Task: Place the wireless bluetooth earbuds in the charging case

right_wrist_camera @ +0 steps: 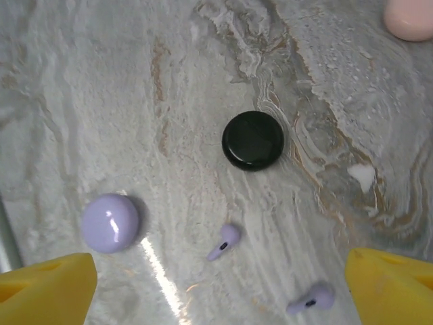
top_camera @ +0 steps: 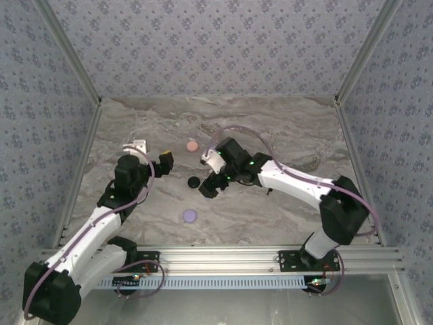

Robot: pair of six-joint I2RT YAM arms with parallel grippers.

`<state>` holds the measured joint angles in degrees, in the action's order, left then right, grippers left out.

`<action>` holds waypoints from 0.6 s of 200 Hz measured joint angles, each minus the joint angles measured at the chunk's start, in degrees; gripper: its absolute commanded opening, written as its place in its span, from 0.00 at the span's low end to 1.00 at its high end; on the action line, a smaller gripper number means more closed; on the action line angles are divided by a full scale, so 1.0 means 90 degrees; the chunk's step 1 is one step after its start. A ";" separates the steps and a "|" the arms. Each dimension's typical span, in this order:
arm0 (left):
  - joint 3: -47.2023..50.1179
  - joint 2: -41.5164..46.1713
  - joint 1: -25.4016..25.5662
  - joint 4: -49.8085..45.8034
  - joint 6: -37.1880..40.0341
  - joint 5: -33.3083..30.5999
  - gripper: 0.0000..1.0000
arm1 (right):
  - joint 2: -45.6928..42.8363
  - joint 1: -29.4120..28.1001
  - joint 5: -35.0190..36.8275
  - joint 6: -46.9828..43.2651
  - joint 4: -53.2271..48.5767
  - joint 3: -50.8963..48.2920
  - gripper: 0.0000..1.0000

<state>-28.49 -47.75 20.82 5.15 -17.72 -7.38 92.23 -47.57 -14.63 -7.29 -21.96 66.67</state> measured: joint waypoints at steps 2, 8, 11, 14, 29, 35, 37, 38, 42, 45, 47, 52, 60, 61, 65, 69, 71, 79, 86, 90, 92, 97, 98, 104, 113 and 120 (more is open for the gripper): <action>0.0024 0.0061 -0.0015 -0.0034 -0.0022 -0.0015 0.99 | 0.0051 0.0000 0.0000 -0.0097 -0.0010 0.0034 0.96; 0.0100 0.0209 -0.0034 -0.0092 -0.0053 -0.0046 0.99 | 0.0216 0.0000 -0.0005 -0.0413 -0.0046 0.0155 0.95; 0.0131 0.0282 -0.0041 -0.0121 -0.0073 -0.0061 0.99 | 0.0323 -0.0005 -0.0017 -0.0653 -0.0068 0.0236 0.95; 0.0160 0.0342 -0.0051 -0.0155 -0.0095 -0.0075 0.99 | 0.0398 -0.0007 -0.0017 -0.0772 -0.0092 0.0296 0.95; 0.0296 0.0712 -0.0066 -0.0340 -0.0168 -0.0177 0.99 | 0.0821 -0.0024 0.0005 -0.1656 -0.0262 0.0695 0.94; 0.0333 0.0855 -0.0070 -0.0442 -0.0197 -0.0228 0.99 | 0.1010 -0.0029 0.0029 -0.2006 -0.0364 0.0891 0.94; 0.0345 0.0911 -0.0075 -0.0474 -0.0214 -0.0248 0.99 | 0.1078 -0.0036 0.0029 -0.2130 -0.0389 0.0959 0.94; 0.0347 0.0925 -0.0078 -0.0478 -0.0214 -0.0255 0.99 | 0.1117 -0.0036 0.0029 -0.2205 -0.0415 0.1005 0.94; 0.0369 0.1022 -0.0083 -0.0537 -0.0216 -0.0291 0.99 | 0.1219 -0.0041 0.0056 -0.2365 -0.0457 0.1115 0.94; 0.0376 0.1090 -0.0090 -0.0583 -0.0219 -0.0311 0.99 | 0.1321 -0.0049 0.0051 -0.2543 -0.0500 0.1222 0.94; 0.0384 0.1129 -0.0095 -0.0619 -0.0226 -0.0328 0.99 | 0.1377 -0.0051 0.0063 -0.2628 -0.0520 0.1280 0.94; 0.0396 0.1248 -0.0095 -0.0704 -0.0236 -0.0374 0.99 | 0.1515 -0.0058 0.0075 -0.2854 -0.0573 0.1413 0.94; 0.0398 0.1426 -0.0107 -0.0860 -0.0260 -0.0461 0.99 | 0.1715 -0.0078 0.0117 -0.3184 -0.0646 0.1615 0.93; 0.0398 0.1440 -0.0107 -0.0869 -0.0257 -0.0466 0.99 | 0.1749 -0.0083 0.0141 -0.3230 -0.0651 0.1639 0.93; 0.0398 0.1540 -0.0107 -0.0940 -0.0260 -0.0505 0.99 | 0.1836 -0.0092 0.0165 -0.3368 -0.0673 0.1705 0.93; 0.0398 0.1625 -0.0107 -0.1010 -0.0260 -0.0546 0.99 | 0.1936 -0.0104 0.0231 -0.3514 -0.0719 0.1783 0.93; 0.0398 0.1656 -0.0107 -0.1030 -0.0260 -0.0556 0.99 | 0.1984 -0.0112 0.0240 -0.3592 -0.0738 0.1821 0.93; 0.0398 0.1819 -0.0107 -0.1154 -0.0262 -0.0622 0.99 | 0.2164 -0.0136 0.0333 -0.3827 -0.0792 0.1950 0.92; 0.0398 0.1936 -0.0107 -0.1260 -0.0260 -0.0670 0.99 | 0.2327 -0.0155 0.0401 -0.4012 -0.0828 0.2050 0.92; 0.0398 0.1994 -0.0107 -0.1324 -0.0257 -0.0699 0.99 | 0.2421 -0.0168 0.0449 -0.4107 -0.0848 0.2098 0.92; 0.0398 0.2013 -0.0107 -0.1343 -0.0257 -0.0709 0.99 | 0.2465 -0.0172 0.0464 -0.4158 -0.0862 0.2125 0.91; 0.0398 0.2079 -0.0107 -0.1418 -0.0257 -0.0748 0.99 | 0.2569 -0.0180 0.0512 -0.4255 -0.0886 0.2178 0.91; 0.0398 0.2091 -0.0107 -0.1426 -0.0257 -0.0758 0.99 | 0.2596 -0.0182 0.0512 -0.4286 -0.0894 0.2193 0.91; 0.0398 0.2183 -0.0107 -0.1501 -0.0257 -0.0801 0.99 | 0.2718 -0.0192 0.0556 -0.4388 -0.0908 0.2244 0.91; 0.0398 0.2266 -0.0107 -0.1571 -0.0257 -0.0855 0.99 | 0.2858 -0.0204 0.0600 -0.4505 -0.0935 0.2295 0.90; 0.0398 0.2302 -0.0107 -0.1617 -0.0257 -0.0891 0.99 | 0.2958 -0.0204 0.0617 -0.4590 -0.0957 0.2336 0.89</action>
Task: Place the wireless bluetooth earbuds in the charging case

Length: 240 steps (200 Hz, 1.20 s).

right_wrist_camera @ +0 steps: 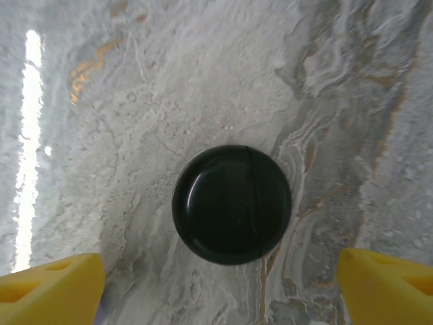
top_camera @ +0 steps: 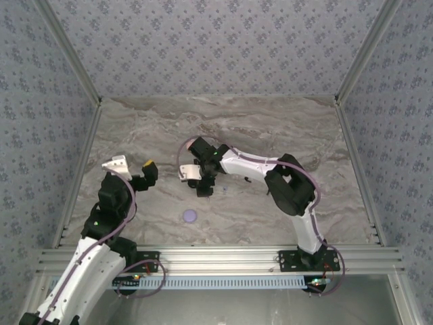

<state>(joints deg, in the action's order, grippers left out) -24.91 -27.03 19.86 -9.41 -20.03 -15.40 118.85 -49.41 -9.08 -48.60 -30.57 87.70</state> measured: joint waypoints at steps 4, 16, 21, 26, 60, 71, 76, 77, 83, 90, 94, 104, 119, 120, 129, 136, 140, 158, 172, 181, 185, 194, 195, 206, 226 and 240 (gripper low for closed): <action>0.0000 0.0005 0.0000 -0.0024 0.0000 -0.0019 0.99 | 0.0051 0.0000 0.0015 -0.0041 -0.0010 0.0022 0.88; 0.0000 0.0002 0.0000 -0.0063 0.0000 -0.0061 0.99 | 0.0182 0.0002 0.0032 -0.0102 -0.0034 0.0097 0.87; 0.0005 0.0002 0.0000 -0.0087 0.0000 -0.0073 0.99 | 0.0226 0.0002 0.0036 -0.0114 -0.0051 0.0129 0.86; 0.0012 0.0002 -0.0002 -0.0097 -0.0002 -0.0080 0.99 | 0.0260 0.0002 0.0036 -0.0136 -0.0068 0.0160 0.85; 0.0070 -0.0019 -0.0029 -0.0126 0.0000 -0.0102 0.99 | 0.0474 0.0002 -0.0010 -0.0158 -0.0129 0.0461 0.80; 0.0080 -0.0036 -0.0029 -0.0126 0.0000 -0.0104 0.99 | 0.0544 0.0005 -0.0044 -0.0158 -0.0134 0.0554 0.78; 0.0080 -0.0051 -0.0029 -0.0124 0.0000 -0.0104 0.99 | 0.0566 0.0005 -0.0056 -0.0158 -0.0136 0.0585 0.77; 0.0078 -0.0056 -0.0029 -0.0124 0.0000 -0.0104 0.99 | 0.0576 0.0005 -0.0066 -0.0160 -0.0136 0.0595 0.77; 0.0080 -0.0075 -0.0029 -0.0126 0.0000 -0.0104 0.99 | 0.0602 0.0007 -0.0085 -0.0160 -0.0143 0.0622 0.75; 0.0080 -0.0092 -0.0029 -0.0124 0.0000 -0.0102 0.99 | 0.0639 0.0015 -0.0095 -0.0158 -0.0177 0.0665 0.74; 0.0080 -0.0100 -0.0029 -0.0124 0.0000 -0.0104 0.99 | 0.0651 0.0015 -0.0097 -0.0155 -0.0194 0.0680 0.73; 0.0080 -0.0114 -0.0029 -0.0124 0.0000 -0.0104 0.99 | 0.0680 0.0017 -0.0119 -0.0155 -0.0265 0.0716 0.70; 0.0080 -0.0141 -0.0029 -0.0124 0.0002 -0.0102 0.99 | 0.0702 0.0024 -0.0138 -0.0131 -0.0330 0.0750 0.62; 0.0080 -0.0141 -0.0029 -0.0124 0.0002 -0.0102 0.99 | 0.0702 0.0024 -0.0136 -0.0109 -0.0335 0.0750 0.62; 0.0080 -0.0155 -0.0029 -0.0119 0.0022 -0.0100 0.99 | 0.0702 0.0034 -0.0143 -0.0083 -0.0374 0.0760 0.57; 0.0080 -0.0172 -0.0029 -0.0109 0.0051 -0.0073 0.99 | 0.0702 0.0046 -0.0160 -0.0046 -0.0398 0.0763 0.54; 0.0078 -0.0187 -0.0029 -0.0109 0.0073 -0.0053 0.99 | 0.0702 0.0058 -0.0177 0.0005 -0.0408 0.0763 0.53; 0.0056 -0.0287 -0.0029 -0.0114 0.0170 0.0049 0.99 | 0.0634 0.0126 -0.0294 0.0109 -0.0381 0.0716 0.49; -0.0007 -0.0379 -0.0029 -0.0119 0.0236 0.0141 0.99 | 0.0376 0.0199 -0.0393 0.0214 -0.0206 0.0423 0.47; -0.0066 -0.0435 -0.0029 -0.0117 0.0277 0.0202 0.99 | 0.0126 0.0248 -0.0466 0.0308 -0.0102 0.0177 0.47; -0.0087 -0.0449 -0.0029 -0.0104 0.0287 0.0228 0.99 | 0.0002 0.0267 -0.0486 0.0316 -0.0075 0.0080 0.47; -0.0129 -0.0503 -0.0029 -0.0070 0.0294 0.0287 0.99 | -0.0233 0.0301 -0.0546 0.0357 -0.0024 -0.0061 0.47; -0.0136 -0.0515 -0.0029 -0.0068 0.0296 0.0294 0.99 | -0.0250 0.0304 -0.0549 0.0357 -0.0017 -0.0068 0.47; -0.0168 -0.0568 -0.0029 -0.0017 0.0316 0.0347 0.99 | -0.0452 0.0335 -0.0573 0.0384 0.0046 -0.0097 0.45; -0.0187 -0.0673 -0.0029 0.0063 0.0316 0.0449 0.99 | -0.0602 0.0338 -0.0597 0.0476 0.0231 -0.0097 0.44; -0.0192 -0.0731 -0.0029 0.0070 0.0308 0.0576 0.99 | -0.0663 0.0338 -0.0619 0.0551 0.0381 -0.0197 0.42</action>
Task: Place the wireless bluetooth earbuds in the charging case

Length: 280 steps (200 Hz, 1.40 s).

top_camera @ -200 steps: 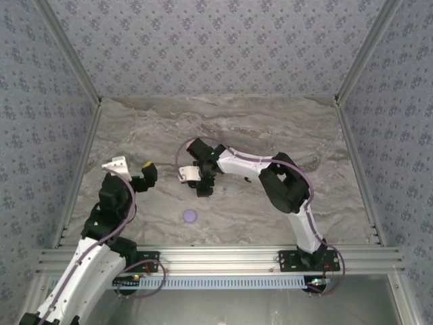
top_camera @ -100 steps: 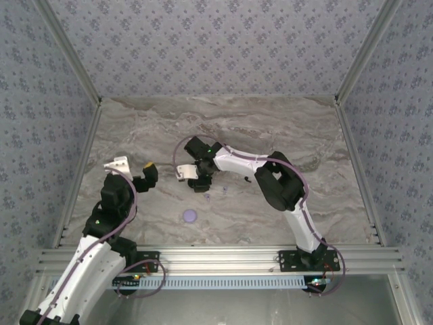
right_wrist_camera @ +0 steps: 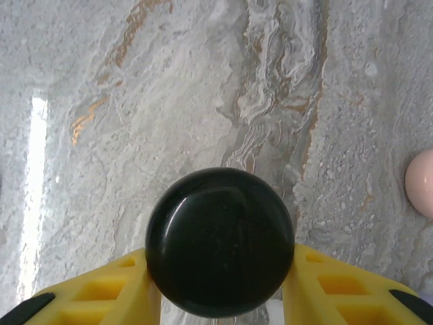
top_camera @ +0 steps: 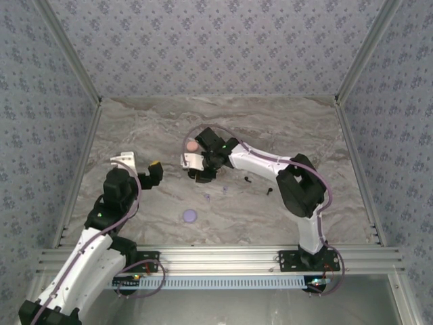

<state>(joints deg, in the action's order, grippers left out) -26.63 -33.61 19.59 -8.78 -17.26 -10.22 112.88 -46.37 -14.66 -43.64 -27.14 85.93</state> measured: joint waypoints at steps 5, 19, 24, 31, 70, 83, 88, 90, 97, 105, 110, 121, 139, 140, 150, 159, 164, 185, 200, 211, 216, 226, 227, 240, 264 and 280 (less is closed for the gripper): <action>0.0000 -0.0032 0.0000 0.0000 -0.0002 0.0061 0.99 | -0.0041 0.0002 -0.0019 0.0032 0.0044 -0.0073 0.42; -0.0005 -0.0117 0.0000 0.0007 -0.0051 0.0340 0.99 | -0.0296 0.0044 -0.0027 0.0141 0.0172 -0.0396 0.40; -0.0015 -0.0155 -0.0005 0.0010 -0.0063 0.0469 0.99 | -0.0415 0.0066 -0.0029 0.0177 0.0204 -0.0520 0.40; -0.0049 -0.0240 -0.0012 0.0029 -0.0097 0.0697 0.99 | -0.0627 0.0102 -0.0019 0.0231 0.0236 -0.0692 0.39; -0.0680 -0.1066 -0.0012 0.0206 -0.0476 0.2370 0.98 | -0.2062 0.0202 0.0216 0.0379 0.0522 -0.1263 0.38; -0.0940 -0.1360 -0.0012 0.0347 -0.0692 0.2977 0.97 | -0.2555 0.0202 0.0325 0.0376 0.0619 -0.1370 0.38; -0.1027 -0.1469 -0.0012 0.0425 -0.0784 0.3206 0.96 | -0.2715 0.0199 0.0362 0.0374 0.0658 -0.1401 0.38; -0.1061 -0.1508 -0.0012 0.0457 -0.0826 0.3298 0.96 | -0.2773 0.0192 0.0384 0.0376 0.0670 -0.1413 0.38; -0.1158 -0.1642 -0.0012 0.0576 -0.0954 0.3580 0.95 | -0.2965 0.0189 0.0442 0.0372 0.0702 -0.1440 0.38; -0.1277 -0.1812 -0.0012 0.0736 -0.1129 0.3942 0.94 | -0.3160 0.0163 0.0522 0.0369 0.0721 -0.1450 0.38; -0.1333 -0.1914 -0.0010 0.0845 -0.1243 0.4143 0.94 | -0.3245 0.0158 0.0566 0.0362 0.0729 -0.1450 0.37; -0.1438 -0.2137 0.0000 0.1098 -0.1479 0.4546 0.92 | -0.3385 0.0131 0.0661 0.0340 0.0753 -0.1450 0.37; -0.1569 -0.2450 0.0102 0.1394 -0.1773 0.5042 0.90 | -0.3500 0.0073 0.0772 0.0284 0.0758 -0.1450 0.37; -0.1574 -0.2463 0.0112 0.1401 -0.1783 0.5059 0.90 | -0.3500 0.0070 0.0775 0.0279 0.0758 -0.1450 0.37; -0.1651 -0.2603 0.0238 0.1491 -0.1887 0.5251 0.89 | -0.3514 0.0024 0.0838 0.0250 0.0760 -0.1450 0.37; -0.1707 -0.2688 0.0359 0.1571 -0.1933 0.5374 0.87 | -0.3517 -0.0015 0.0889 0.0228 0.0758 -0.1450 0.37; -0.1746 -0.2739 0.0447 0.1627 -0.1970 0.5435 0.85 | -0.3517 -0.0036 0.0903 0.0223 0.0758 -0.1450 0.37; -0.1865 -0.2924 0.0712 0.1768 -0.2035 0.5632 0.79 | -0.3519 -0.0107 0.0986 0.0187 0.0758 -0.1450 0.37; -0.1906 -0.3087 0.0801 0.1817 -0.2076 0.5705 0.75 | -0.3534 -0.0124 0.1005 0.0177 0.0765 -0.1450 0.37; -0.1931 -0.3196 0.0838 0.1824 -0.2098 0.5731 0.73 | -0.3534 -0.0126 0.1018 0.0180 0.0765 -0.1450 0.36; -0.1936 -0.3240 0.0838 0.1838 -0.2123 0.5734 0.72 | -0.3534 -0.0126 0.1020 0.0180 0.0765 -0.1450 0.36; -0.1940 -0.3310 0.0843 0.1851 -0.2142 0.5736 0.69 | -0.3536 -0.0126 0.1020 0.0180 0.0765 -0.1450 0.36; -0.1940 -0.3317 0.0843 0.1855 -0.2144 0.5736 0.69 | -0.3536 -0.0126 0.1020 0.0180 0.0767 -0.1450 0.36; -0.1940 -0.3368 0.0843 0.1892 -0.2183 0.5753 0.63 | -0.3546 -0.0126 0.1018 0.0180 0.0767 -0.1450 0.36; -0.1948 -0.3412 0.0896 0.2018 -0.2256 0.5785 0.49 | -0.3555 -0.0126 0.1015 0.0180 0.0804 -0.1450 0.36; -0.1953 -0.3412 0.0925 0.2059 -0.2285 0.5780 0.41 | -0.3568 -0.0126 0.1013 0.0182 0.0811 -0.1450 0.36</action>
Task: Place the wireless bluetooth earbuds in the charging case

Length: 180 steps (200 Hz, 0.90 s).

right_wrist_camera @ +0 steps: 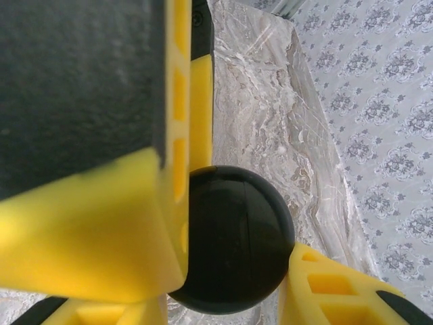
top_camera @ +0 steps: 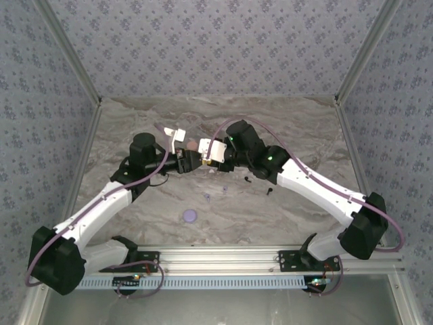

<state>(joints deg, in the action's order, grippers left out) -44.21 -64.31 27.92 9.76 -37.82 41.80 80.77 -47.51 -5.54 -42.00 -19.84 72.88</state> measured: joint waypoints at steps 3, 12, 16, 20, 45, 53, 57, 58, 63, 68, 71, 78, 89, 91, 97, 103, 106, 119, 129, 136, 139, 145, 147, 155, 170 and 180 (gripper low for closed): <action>0.0000 0.0000 -0.0005 -0.0005 -0.0032 -0.0002 0.39 | -0.0002 0.0000 -0.0005 0.0000 0.0000 0.0000 0.36; 0.0000 -0.0032 -0.0007 0.0044 -0.0039 -0.0005 0.35 | -0.0024 0.0000 -0.0010 0.0000 0.0022 0.0000 0.36; 0.0000 -0.0041 -0.0005 0.0051 -0.0075 -0.0005 0.33 | -0.0036 0.0000 -0.0019 0.0000 0.0027 0.0000 0.36; 0.0000 -0.0056 -0.0002 0.0068 -0.0070 -0.0007 0.31 | -0.0049 0.0000 -0.0019 0.0000 0.0027 0.0000 0.37; 0.0000 -0.0083 -0.0002 0.0102 -0.0121 -0.0032 0.19 | -0.0083 0.0012 -0.0007 0.0007 0.0024 0.0000 0.43; 0.0000 -0.0083 0.0000 0.0121 -0.0146 -0.0034 0.17 | -0.0085 0.0022 -0.0002 0.0024 0.0027 0.0000 0.48; 0.0000 -0.0083 0.0005 0.0131 -0.0131 -0.0044 0.17 | -0.0090 0.0034 -0.0007 0.0039 0.0027 0.0000 0.50; 0.0000 -0.0083 0.0007 0.0134 -0.0134 -0.0044 0.17 | -0.0090 0.0032 -0.0012 0.0034 0.0027 0.0000 0.51; 0.0000 -0.0083 0.0024 0.0141 -0.0138 -0.0053 0.16 | -0.0097 0.0041 -0.0022 0.0073 0.0024 0.0000 0.54; 0.0000 -0.0083 0.0034 0.0160 -0.0141 -0.0056 0.15 | -0.0109 0.0044 -0.0032 0.0095 0.0017 0.0000 0.57; 0.0000 -0.0083 0.0041 0.0175 -0.0138 -0.0053 0.15 | -0.0119 0.0049 -0.0036 0.0070 0.0015 0.0000 0.59; 0.0000 -0.0083 0.0068 0.0231 -0.0124 -0.0056 0.14 | -0.0160 0.0063 -0.0068 0.0104 -0.0002 0.0000 0.65; 0.0000 -0.0083 0.0102 0.0333 -0.0083 -0.0070 0.11 | -0.0274 0.0107 -0.0146 0.0214 -0.0017 -0.0022 0.71; 0.0000 -0.0083 0.0112 0.0355 -0.0068 -0.0078 0.11 | -0.0306 0.0121 -0.0170 0.0216 -0.0012 -0.0034 0.72; 0.0000 -0.0083 0.0126 0.0413 -0.0034 -0.0083 0.10 | -0.0413 0.0155 -0.0223 0.0291 -0.0010 -0.0073 0.75; 0.0000 -0.0083 0.0151 0.0471 0.0007 -0.0121 0.09 | -0.0549 0.0209 -0.0308 0.0386 -0.0012 -0.0129 0.77; 0.0000 -0.0083 0.0163 0.0495 0.0029 -0.0138 0.08 | -0.0612 0.0231 -0.0355 0.0389 -0.0007 -0.0158 0.77; 0.0000 -0.0083 0.0236 0.0656 0.0187 -0.0274 0.07 | -0.0993 0.0444 -0.0580 0.0629 -0.0002 -0.0321 0.82; 0.0000 -0.0083 0.0330 0.0780 0.0376 -0.0391 0.07 | -0.1336 0.0680 -0.0804 0.0940 0.0073 -0.0522 0.83; 0.0000 -0.0083 0.0418 0.0874 0.0544 -0.0488 0.07 | -0.1596 0.0879 -0.1013 0.1171 0.0119 -0.0692 0.86; 0.0000 -0.0083 0.0457 0.0908 0.0612 -0.0546 0.07 | -0.1717 0.0984 -0.1120 0.1270 0.0165 -0.0787 0.87; 0.0000 -0.0083 0.0556 0.0991 0.0799 -0.0648 0.07 | -0.1928 0.1151 -0.1292 0.1532 0.0248 -0.0947 0.88; 0.0000 -0.0083 0.0588 0.1010 0.0845 -0.0678 0.07 | -0.2004 0.1214 -0.1358 0.1586 0.0277 -0.1010 0.88; 0.0002 -0.0083 0.0719 0.1115 0.1098 -0.0806 0.07 | -0.2249 0.1440 -0.1603 0.1960 0.0415 -0.1229 0.89; 0.0017 -0.0083 0.0971 0.1372 0.1617 -0.1018 0.06 | -0.2625 0.1770 -0.2013 0.2756 0.0765 -0.1639 0.91; 0.0051 -0.0083 0.1105 0.1588 0.1909 -0.1117 0.05 | -0.2771 0.1880 -0.2220 0.3208 0.0971 -0.1838 0.92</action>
<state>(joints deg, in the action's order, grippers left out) -43.75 -65.06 37.87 24.05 -20.64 31.75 55.83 -30.59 -25.52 -13.13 -11.09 56.34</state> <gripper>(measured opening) 0.183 0.905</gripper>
